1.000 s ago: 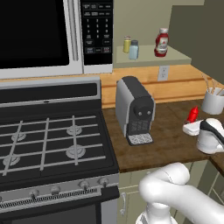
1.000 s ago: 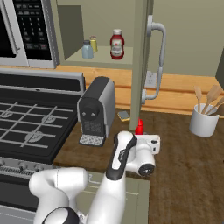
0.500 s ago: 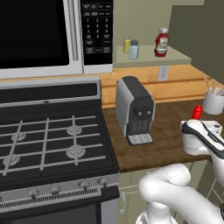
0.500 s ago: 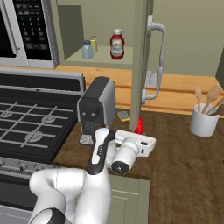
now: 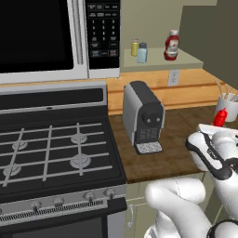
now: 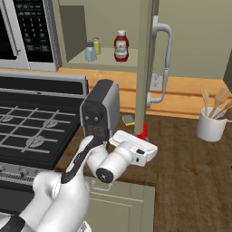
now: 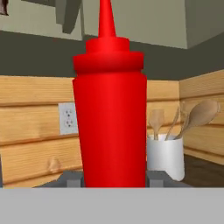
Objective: Put the shaker and condiment bottle from the counter next to their counterparts in the cabinet.
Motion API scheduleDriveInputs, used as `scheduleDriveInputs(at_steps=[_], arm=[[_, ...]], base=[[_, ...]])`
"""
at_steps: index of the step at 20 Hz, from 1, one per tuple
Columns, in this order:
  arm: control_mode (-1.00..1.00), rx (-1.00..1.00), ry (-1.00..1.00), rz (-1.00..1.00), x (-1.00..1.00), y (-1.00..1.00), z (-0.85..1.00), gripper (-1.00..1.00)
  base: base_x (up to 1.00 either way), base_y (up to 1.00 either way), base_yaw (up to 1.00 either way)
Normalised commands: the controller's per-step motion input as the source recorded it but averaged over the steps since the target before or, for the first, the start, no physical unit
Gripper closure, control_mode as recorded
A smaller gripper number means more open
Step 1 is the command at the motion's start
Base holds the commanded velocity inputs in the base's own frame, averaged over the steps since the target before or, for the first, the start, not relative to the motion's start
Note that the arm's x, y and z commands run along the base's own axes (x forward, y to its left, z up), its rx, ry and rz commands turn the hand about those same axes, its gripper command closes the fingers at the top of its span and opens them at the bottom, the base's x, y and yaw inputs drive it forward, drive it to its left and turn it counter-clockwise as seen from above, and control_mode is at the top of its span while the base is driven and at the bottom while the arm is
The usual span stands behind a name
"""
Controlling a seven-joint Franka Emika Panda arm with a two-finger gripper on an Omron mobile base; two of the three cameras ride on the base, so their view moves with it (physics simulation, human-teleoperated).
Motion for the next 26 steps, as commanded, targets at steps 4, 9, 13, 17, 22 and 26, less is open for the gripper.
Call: scheduleDriveInputs(at_steps=[4, 9, 13, 17, 22, 26], arm=[[-1.0, 0.08, 0.0, 0.0, -1.0, 0.0, 0.78, 1.0], [-1.0, 0.0, 0.04, 0.06, -0.84, 0.29, 0.43, 1.0], [-1.0, 0.0, 0.14, 0.19, -0.48, 0.77, 0.31, 1.0], [-1.0, 0.0, 0.08, 0.16, -0.51, 0.71, 0.44, 1.0], [-1.0, 0.0, -0.03, 0.02, -0.63, 0.31, 0.75, 1.0], [-1.0, 0.0, -0.11, 0.0, -0.57, 0.44, 0.63, 1.0]], base=[[0.0, 0.0, 0.0], [0.0, 0.0, 0.0], [0.0, 0.0, 0.0], [0.0, 0.0, 0.0], [0.0, 0.0, 0.0], [0.0, 0.0, 0.0]])
